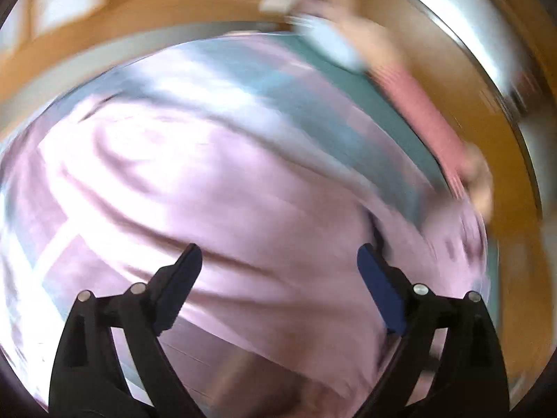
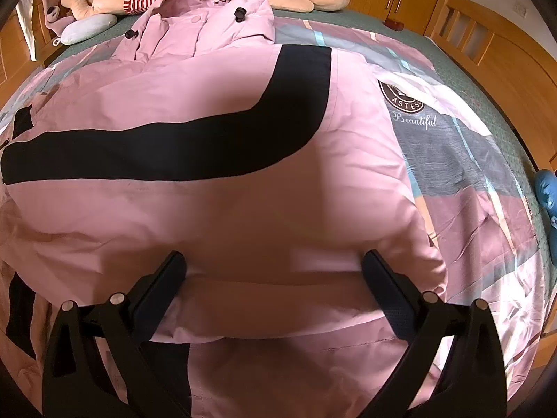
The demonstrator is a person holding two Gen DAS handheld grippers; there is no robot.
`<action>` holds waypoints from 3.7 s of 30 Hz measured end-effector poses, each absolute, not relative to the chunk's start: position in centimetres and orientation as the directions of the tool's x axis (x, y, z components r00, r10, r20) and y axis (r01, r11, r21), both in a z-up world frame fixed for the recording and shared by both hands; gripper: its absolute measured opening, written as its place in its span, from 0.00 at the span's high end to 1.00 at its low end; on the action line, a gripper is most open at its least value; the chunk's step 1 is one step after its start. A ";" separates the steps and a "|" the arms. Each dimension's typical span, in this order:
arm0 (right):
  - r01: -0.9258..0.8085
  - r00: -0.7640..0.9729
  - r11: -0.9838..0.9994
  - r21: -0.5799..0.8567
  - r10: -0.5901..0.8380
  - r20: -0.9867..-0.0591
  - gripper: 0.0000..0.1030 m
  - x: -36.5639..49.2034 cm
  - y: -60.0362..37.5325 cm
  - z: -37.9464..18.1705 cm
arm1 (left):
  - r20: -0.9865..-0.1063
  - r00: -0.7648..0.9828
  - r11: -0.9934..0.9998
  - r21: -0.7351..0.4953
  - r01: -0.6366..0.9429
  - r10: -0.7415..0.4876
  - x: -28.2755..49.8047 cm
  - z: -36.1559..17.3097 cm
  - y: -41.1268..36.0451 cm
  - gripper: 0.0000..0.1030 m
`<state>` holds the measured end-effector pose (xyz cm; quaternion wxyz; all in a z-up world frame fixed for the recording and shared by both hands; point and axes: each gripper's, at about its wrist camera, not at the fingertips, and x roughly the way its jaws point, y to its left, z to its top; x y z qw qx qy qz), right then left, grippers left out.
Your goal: Fold large clothes
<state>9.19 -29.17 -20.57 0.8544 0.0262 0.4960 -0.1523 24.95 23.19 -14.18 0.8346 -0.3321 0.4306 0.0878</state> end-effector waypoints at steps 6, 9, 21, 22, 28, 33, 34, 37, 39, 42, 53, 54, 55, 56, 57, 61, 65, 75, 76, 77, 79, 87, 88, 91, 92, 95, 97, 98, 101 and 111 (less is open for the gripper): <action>0.286 0.461 0.952 -0.109 -0.236 -0.856 0.01 9.3 -29.2 -20.6 | -0.838 0.536 0.494 -0.511 -0.703 -0.103 23.8 -20.1 33.0 0.06; 0.286 0.459 0.952 -0.110 -0.237 -0.856 0.01 9.3 -29.2 -20.6 | -0.835 0.544 0.529 -0.499 -0.686 -0.083 24.6 -21.3 34.4 0.06; 0.304 0.448 0.947 -0.107 -0.241 -0.861 0.01 9.8 -29.3 -20.6 | -0.687 0.725 0.724 -0.525 -0.448 -0.049 25.2 -14.3 30.2 0.93; 0.314 0.447 0.944 -0.099 -0.239 -0.862 0.01 9.8 -29.4 -20.4 | -0.659 0.749 0.750 -0.530 -0.396 -0.070 25.0 -12.9 28.7 0.93; 0.406 0.581 0.913 0.043 -0.221 -0.783 0.01 8.2 -30.4 -17.4 | -0.585 0.770 0.926 -0.378 0.019 -0.255 20.7 -6.5 11.0 0.93; 0.378 0.705 0.894 0.242 -0.108 -0.701 0.01 6.5 -31.4 -15.5 | -0.693 0.571 0.875 -0.189 0.445 -0.441 15.3 -9.7 -4.9 0.89; 0.367 0.718 0.884 0.291 -0.070 -0.693 0.01 6.4 -31.7 -15.4 | -0.722 0.526 0.851 -0.166 0.499 -0.449 14.5 -10.5 -6.8 0.88; 0.345 0.726 0.813 0.469 0.086 -0.682 0.01 6.5 -33.2 -16.2 | -0.790 0.442 0.798 -0.097 0.595 -0.426 12.3 -12.5 -10.6 0.84; 0.307 0.721 0.710 0.634 0.262 -0.642 0.01 6.8 -34.0 -17.5 | -0.790 0.478 0.786 -0.009 0.618 -0.384 11.4 -12.6 -11.3 0.81; 0.254 0.710 0.551 0.795 0.452 -0.540 0.01 7.2 -34.0 -18.7 | -0.757 0.455 0.759 -0.082 0.646 -0.469 11.6 -11.3 -10.5 0.57; 0.077 0.712 0.413 0.907 0.615 -0.340 0.01 7.2 -31.9 -16.9 | -0.730 0.340 0.720 -0.291 0.630 -0.593 12.9 -11.6 -9.2 0.17; 0.070 0.716 0.415 0.907 0.612 -0.336 0.01 7.2 -31.8 -16.7 | -0.728 0.339 0.718 -0.294 0.631 -0.596 13.0 -11.5 -9.1 0.17; 0.052 0.715 0.410 0.910 0.621 -0.321 0.01 7.2 -31.7 -16.4 | -0.727 0.332 0.715 -0.303 0.630 -0.600 13.0 -11.6 -8.9 0.17; 0.036 0.714 0.405 0.914 0.630 -0.307 0.01 7.1 -31.9 -16.4 | -0.729 0.325 0.714 -0.310 0.628 -0.603 13.1 -11.8 -8.8 0.17; 0.005 0.706 0.399 0.917 0.648 -0.286 0.01 7.0 -31.8 -16.1 | -0.733 0.320 0.715 -0.313 0.625 -0.601 13.2 -12.1 -8.9 0.17; -0.087 0.655 0.374 0.923 0.720 -0.229 0.01 7.3 -30.7 -15.3 | -0.753 0.313 0.718 -0.289 0.633 -0.579 13.0 -12.9 -9.7 0.17; -0.074 0.604 0.564 0.823 0.682 -0.413 0.27 7.9 -28.0 -14.8 | -0.759 0.306 0.712 -0.278 0.645 -0.574 12.4 -13.2 -10.3 0.17; 0.162 0.758 0.740 0.653 0.330 -0.562 0.84 7.6 -34.1 -13.2 | -0.710 0.407 0.746 -0.249 0.617 -0.574 11.0 -9.6 -8.9 0.13; 0.196 0.785 0.758 0.622 0.259 -0.563 0.84 7.3 -35.2 -12.6 | -0.701 0.420 0.753 -0.255 0.607 -0.576 11.0 -9.2 -8.4 0.12; 0.242 0.801 0.769 0.592 0.186 -0.569 0.84 7.0 -36.4 -12.3 | -0.696 0.431 0.760 -0.256 0.598 -0.574 11.1 -9.0 -8.0 0.12; 0.289 0.794 0.776 0.560 0.133 -0.593 0.76 7.1 -37.3 -13.2 | -0.704 0.461 0.791 -0.238 0.563 -0.540 11.8 -9.1 -7.0 0.12; 0.316 0.702 0.732 0.603 0.247 -0.668 0.11 8.8 -36.3 -15.7 | -0.814 0.433 0.920 -0.315 0.232 -0.387 18.1 -13.5 -1.7 0.12; 0.313 0.687 0.746 0.588 0.250 -0.682 0.10 8.9 -35.7 -15.9 | -0.825 0.414 0.922 -0.328 0.206 -0.385 18.7 -14.1 -1.2 0.12; 0.265 0.607 0.760 0.594 0.347 -0.715 0.13 8.9 -33.9 -17.0 | -0.840 0.383 0.923 -0.349 0.159 -0.384 20.0 -15.4 -0.3 0.12; 0.235 0.586 0.759 0.608 0.388 -0.711 0.30 9.3 -33.0 -17.5 | -0.846 0.386 0.930 -0.338 0.145 -0.368 20.2 -15.7 -0.3 0.12; 0.186 0.551 0.847 0.498 0.330 -0.767 0.65 9.8 -30.2 -17.5 | -0.869 0.400 0.956 -0.252 0.149 -0.291 20.2 -16.3 -1.2 0.11; 0.165 0.569 0.866 0.471 0.306 -0.763 0.70 10.0 -29.6 -16.9 | -0.880 0.417 0.970 -0.172 0.173 -0.230 19.9 -16.5 -2.1 0.09; 0.162 0.586 0.868 0.470 0.299 -0.753 0.72 9.9 -29.7 -16.6 | -0.881 0.422 0.972 -0.149 0.182 -0.214 19.8 -16.5 -2.5 0.08; 0.162 0.663 0.882 0.442 0.234 -0.711 0.76 9.2 -30.3 -14.9 | -0.885 0.419 0.972 -0.128 0.199 -0.203 19.5 -16.7 -2.7 0.07; 0.257 0.637 0.900 0.352 0.117 -0.762 0.26 9.9 -32.4 -16.5 | -0.859 0.383 0.938 -0.280 0.204 -0.340 19.8 -15.2 -1.1 0.07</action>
